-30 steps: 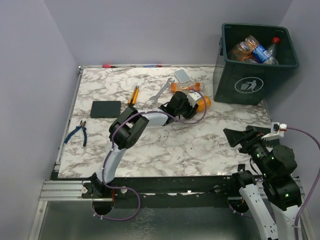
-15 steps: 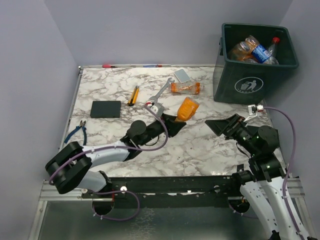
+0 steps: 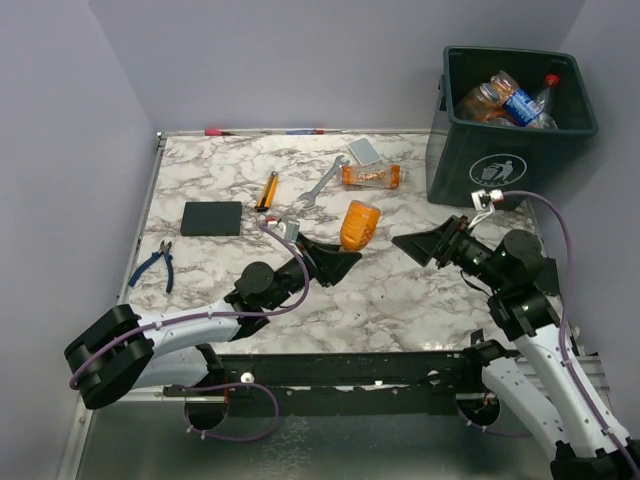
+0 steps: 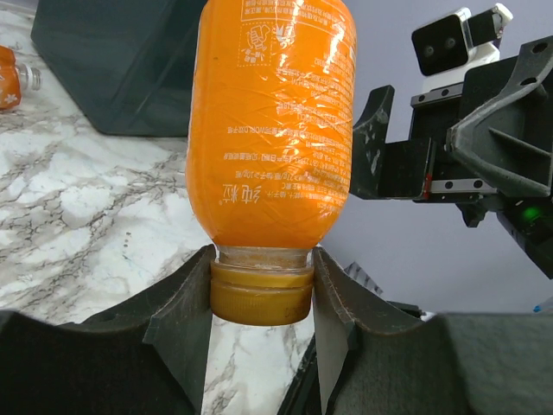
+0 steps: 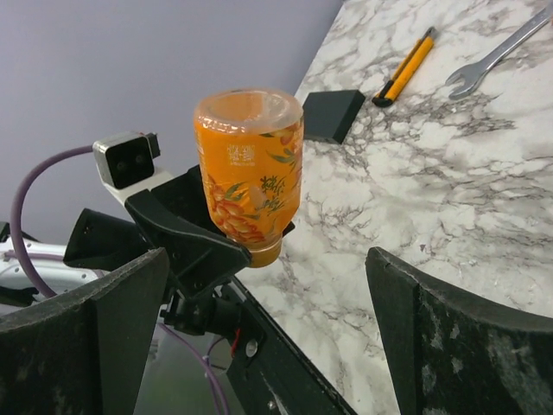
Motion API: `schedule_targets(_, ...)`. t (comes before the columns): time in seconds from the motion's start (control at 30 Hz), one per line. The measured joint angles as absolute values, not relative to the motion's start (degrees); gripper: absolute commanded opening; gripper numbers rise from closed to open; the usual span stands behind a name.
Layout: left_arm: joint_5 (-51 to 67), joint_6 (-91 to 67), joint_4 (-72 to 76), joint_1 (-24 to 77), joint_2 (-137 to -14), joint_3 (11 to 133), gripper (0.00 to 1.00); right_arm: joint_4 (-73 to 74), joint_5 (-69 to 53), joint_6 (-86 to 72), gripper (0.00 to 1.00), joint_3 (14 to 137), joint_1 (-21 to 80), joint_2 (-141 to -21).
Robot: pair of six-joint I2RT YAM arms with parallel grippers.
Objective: Put the plastic bottles in the bin
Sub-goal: Place the plastic bottle in the trash bin.
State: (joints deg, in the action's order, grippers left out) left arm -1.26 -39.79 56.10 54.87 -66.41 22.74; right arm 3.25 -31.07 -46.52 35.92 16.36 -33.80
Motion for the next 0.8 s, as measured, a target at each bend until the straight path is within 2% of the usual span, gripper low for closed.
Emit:
schedule_targets(0.43, -3.53, -42.35, 54.92, 54.89, -64.34, 23.99, 0.0, -0.99, -22.04, -42.52, 0.98, 42.7, 34.96, -50.74)
schedule_targets(0.57, -3.44, -42.37, 53.54, 54.89, -62.92, 23.99, 0.0, -6.44, -17.15, -44.1, 0.94, 41.91, 35.68, -53.25)
schedule_targets(0.73, -3.2, -41.89, 51.07, 54.89, -60.66, 23.99, 0.0, -14.98, -15.97, -46.28, 0.82, 41.34, 35.97, -56.21)
schedule_targets(0.8, -3.33, -41.47, 49.95, 54.85, -59.96, 23.97, 0.0, -17.34, -16.25, -47.0, 0.81, 42.02, 36.38, -58.54)
